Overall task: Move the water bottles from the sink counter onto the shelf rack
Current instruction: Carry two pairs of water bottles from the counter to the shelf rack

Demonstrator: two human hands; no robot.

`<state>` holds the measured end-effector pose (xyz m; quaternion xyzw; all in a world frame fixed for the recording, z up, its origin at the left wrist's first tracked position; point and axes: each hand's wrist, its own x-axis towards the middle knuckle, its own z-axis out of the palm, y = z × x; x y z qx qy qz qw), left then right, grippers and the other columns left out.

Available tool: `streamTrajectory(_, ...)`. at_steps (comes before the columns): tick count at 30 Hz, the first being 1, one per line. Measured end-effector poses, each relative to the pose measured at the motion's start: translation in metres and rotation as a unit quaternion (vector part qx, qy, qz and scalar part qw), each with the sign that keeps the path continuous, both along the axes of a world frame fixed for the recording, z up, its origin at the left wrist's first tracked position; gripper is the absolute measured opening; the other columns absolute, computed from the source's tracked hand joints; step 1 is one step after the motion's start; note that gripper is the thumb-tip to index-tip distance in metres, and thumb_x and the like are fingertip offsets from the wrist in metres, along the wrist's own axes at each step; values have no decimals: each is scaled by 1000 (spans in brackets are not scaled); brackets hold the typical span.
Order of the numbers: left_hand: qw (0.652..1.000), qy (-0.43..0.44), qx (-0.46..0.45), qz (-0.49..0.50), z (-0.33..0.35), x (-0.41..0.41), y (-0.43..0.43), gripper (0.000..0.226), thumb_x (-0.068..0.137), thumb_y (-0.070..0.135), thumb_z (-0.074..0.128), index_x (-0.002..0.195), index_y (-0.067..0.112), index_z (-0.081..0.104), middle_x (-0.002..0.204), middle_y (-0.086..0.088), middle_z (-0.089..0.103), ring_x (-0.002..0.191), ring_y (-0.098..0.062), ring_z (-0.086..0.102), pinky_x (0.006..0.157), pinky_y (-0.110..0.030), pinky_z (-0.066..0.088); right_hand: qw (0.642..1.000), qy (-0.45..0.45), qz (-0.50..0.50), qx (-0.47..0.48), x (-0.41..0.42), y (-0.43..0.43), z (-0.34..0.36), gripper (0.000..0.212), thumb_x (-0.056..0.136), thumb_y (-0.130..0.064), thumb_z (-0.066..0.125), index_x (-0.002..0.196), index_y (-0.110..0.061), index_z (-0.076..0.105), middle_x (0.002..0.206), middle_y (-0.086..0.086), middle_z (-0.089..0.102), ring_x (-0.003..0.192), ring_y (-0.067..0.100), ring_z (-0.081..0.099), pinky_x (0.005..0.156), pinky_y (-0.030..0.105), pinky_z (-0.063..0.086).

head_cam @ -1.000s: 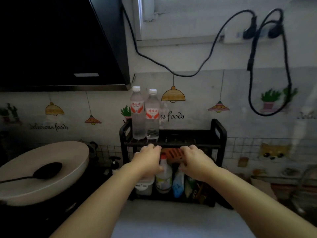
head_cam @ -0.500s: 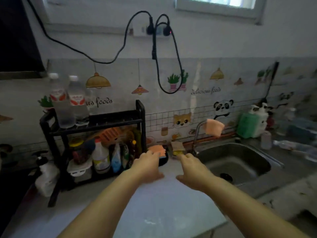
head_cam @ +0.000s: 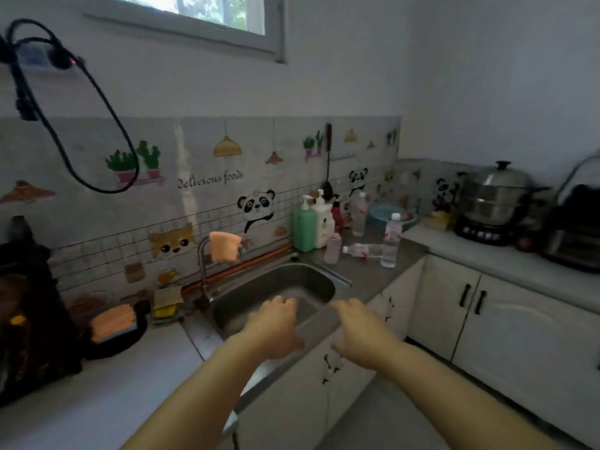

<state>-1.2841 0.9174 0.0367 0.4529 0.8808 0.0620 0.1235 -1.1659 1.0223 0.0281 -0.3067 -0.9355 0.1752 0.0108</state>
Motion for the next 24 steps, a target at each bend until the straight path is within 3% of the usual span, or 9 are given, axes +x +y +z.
streamTrajectory(4,1000,-7,2,-18,0,43,74,64,81,35,68,137,21,39,137,-4,43,125,-25,44,104,-44,42,999,10,-42,-2,47,70,3,57,86,-24,58,138,-18,35,139,9,39,127,28,41,106,39,39)
streamTrajectory(10,999,-1,-11,-51,-6,67,163,74,80,42,67,141,18,33,142,-5,40,128,-25,42,105,-44,41,997,22,-72,-17,81,151,0,57,79,-29,61,132,-18,41,135,10,44,120,31,48,99,45,45)
streamTrajectory(12,998,-3,-10,-65,-8,68,189,75,81,41,66,143,18,30,143,-6,38,128,-26,42,105,-43,41,997,23,-75,-18,85,173,-1,62,81,-27,60,137,-17,36,140,9,39,125,30,44,103,44,43)
streamTrajectory(21,997,-19,2,-81,-27,24,317,63,82,37,66,135,17,39,135,-5,43,119,-24,46,100,-40,44,997,-1,-82,-14,49,293,-17,65,87,-23,58,144,-17,26,147,8,32,131,26,39,107,37,39)
streamTrajectory(24,997,-33,-1,-75,-23,-1,362,57,83,33,64,133,15,40,134,-6,43,121,-24,45,102,-40,42,997,-6,-80,-14,23,336,-14,61,86,-24,59,141,-19,31,143,8,37,128,25,42,104,36,41)
